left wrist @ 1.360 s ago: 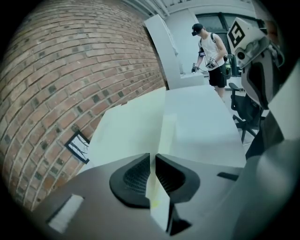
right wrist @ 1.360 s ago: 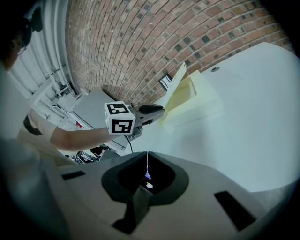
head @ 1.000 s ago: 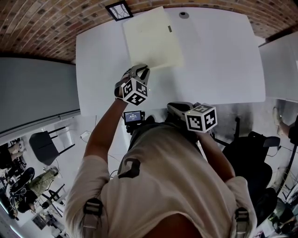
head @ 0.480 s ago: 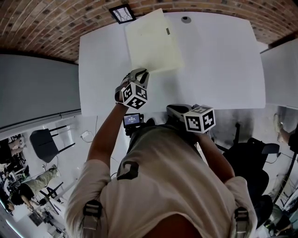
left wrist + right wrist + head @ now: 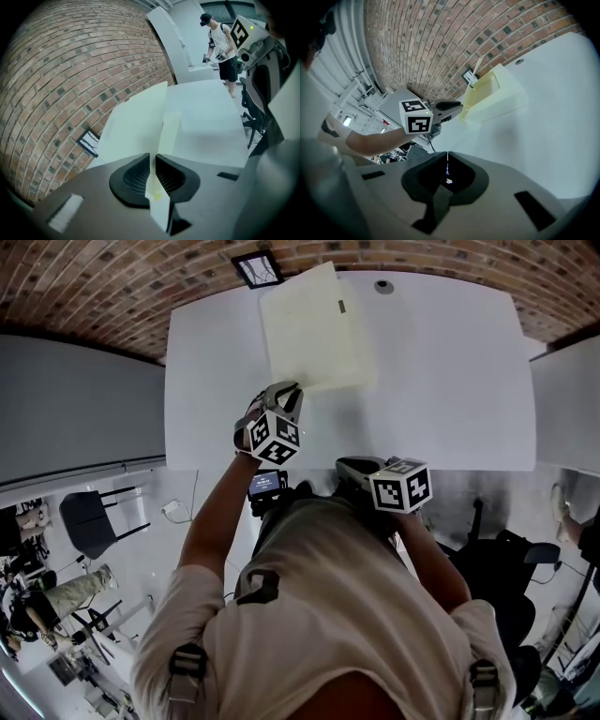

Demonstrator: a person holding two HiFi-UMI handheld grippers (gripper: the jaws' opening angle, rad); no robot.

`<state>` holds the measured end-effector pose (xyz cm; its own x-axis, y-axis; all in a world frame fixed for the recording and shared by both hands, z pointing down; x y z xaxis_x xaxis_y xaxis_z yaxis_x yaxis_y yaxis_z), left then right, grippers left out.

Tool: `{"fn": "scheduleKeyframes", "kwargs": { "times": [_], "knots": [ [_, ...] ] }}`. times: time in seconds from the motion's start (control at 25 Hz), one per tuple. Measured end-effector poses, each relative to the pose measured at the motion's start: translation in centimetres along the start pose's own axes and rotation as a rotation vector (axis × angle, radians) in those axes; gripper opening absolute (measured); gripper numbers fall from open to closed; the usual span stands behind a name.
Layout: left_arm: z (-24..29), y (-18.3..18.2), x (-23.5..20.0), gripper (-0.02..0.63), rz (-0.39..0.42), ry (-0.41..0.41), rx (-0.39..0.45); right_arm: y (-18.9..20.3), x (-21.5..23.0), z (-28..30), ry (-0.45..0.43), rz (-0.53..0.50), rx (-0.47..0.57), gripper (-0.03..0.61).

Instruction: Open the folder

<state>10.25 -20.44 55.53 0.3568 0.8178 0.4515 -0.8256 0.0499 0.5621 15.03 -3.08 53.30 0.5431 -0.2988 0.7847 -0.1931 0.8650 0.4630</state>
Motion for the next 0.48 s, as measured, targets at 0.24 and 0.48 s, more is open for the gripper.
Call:
{"fn": "scheduleKeyframes", "kwargs": {
  "times": [0.24, 0.48],
  "knots": [
    [-0.4, 0.5, -0.1, 0.031, -0.015, -0.009, 0.002, 0.4, 0.0, 0.6, -0.012, 0.012, -0.012, 0.006],
    [-0.6, 0.4, -0.3, 0.031, -0.042, -0.001, 0.036, -2.3, 1.4, 0.3, 0.019, 0.042, 0.048, 0.006]
  ]
}}
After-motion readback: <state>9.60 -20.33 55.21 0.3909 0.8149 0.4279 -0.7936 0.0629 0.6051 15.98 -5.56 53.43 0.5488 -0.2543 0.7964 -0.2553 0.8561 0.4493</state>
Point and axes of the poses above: the fingertips, and each gripper's own axes: z forward along the fingers, x to its right, y out of its underside, the point moved 1 cm from there along -z, backward along the fingers, and after that the axes turned 2 degrees about -y, right-handed, at the moved point
